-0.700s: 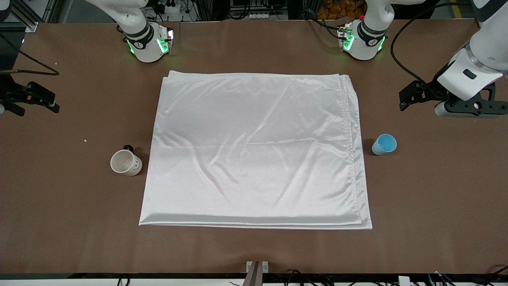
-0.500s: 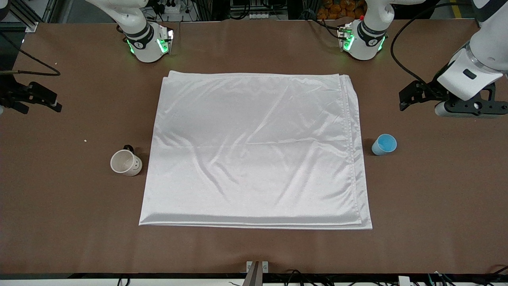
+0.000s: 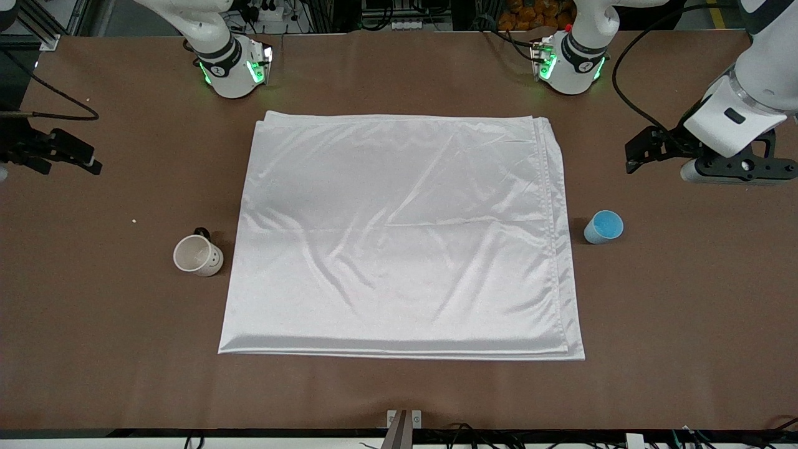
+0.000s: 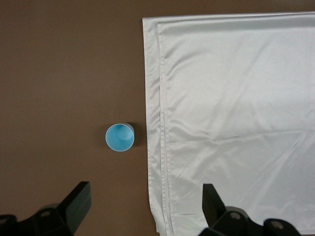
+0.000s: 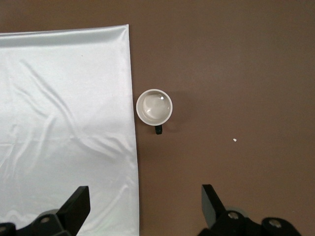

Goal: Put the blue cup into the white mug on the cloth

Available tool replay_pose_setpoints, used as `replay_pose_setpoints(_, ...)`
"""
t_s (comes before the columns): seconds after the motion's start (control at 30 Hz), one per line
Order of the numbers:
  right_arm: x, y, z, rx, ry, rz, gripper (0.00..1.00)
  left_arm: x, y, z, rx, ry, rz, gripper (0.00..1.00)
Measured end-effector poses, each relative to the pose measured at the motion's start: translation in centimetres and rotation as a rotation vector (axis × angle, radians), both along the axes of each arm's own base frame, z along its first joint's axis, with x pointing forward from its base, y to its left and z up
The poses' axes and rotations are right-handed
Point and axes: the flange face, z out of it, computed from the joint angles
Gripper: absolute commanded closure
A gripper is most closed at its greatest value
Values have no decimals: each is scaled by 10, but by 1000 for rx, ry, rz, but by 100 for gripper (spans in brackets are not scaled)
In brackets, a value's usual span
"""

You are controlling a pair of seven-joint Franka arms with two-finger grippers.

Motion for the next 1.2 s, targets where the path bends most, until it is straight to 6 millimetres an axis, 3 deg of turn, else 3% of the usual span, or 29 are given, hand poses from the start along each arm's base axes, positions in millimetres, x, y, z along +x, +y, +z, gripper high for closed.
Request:
replay_pose_setpoints(0.27,-1,13,-20,5,75,19,0,0,1,-2,1,4,2,0)
replay_pose_setpoints(0.6,16,11,-72,17,174,20,0,3,4,-23,6,34,7,0)
replay_pose_setpoints(0.93,18,10,-105,17,176,15,0,9,23,-69,7,45,44,0)
replay_pose_setpoints(1.2,19,9,-165,9,105,6,0,9,28,-118,7,42,53,0)
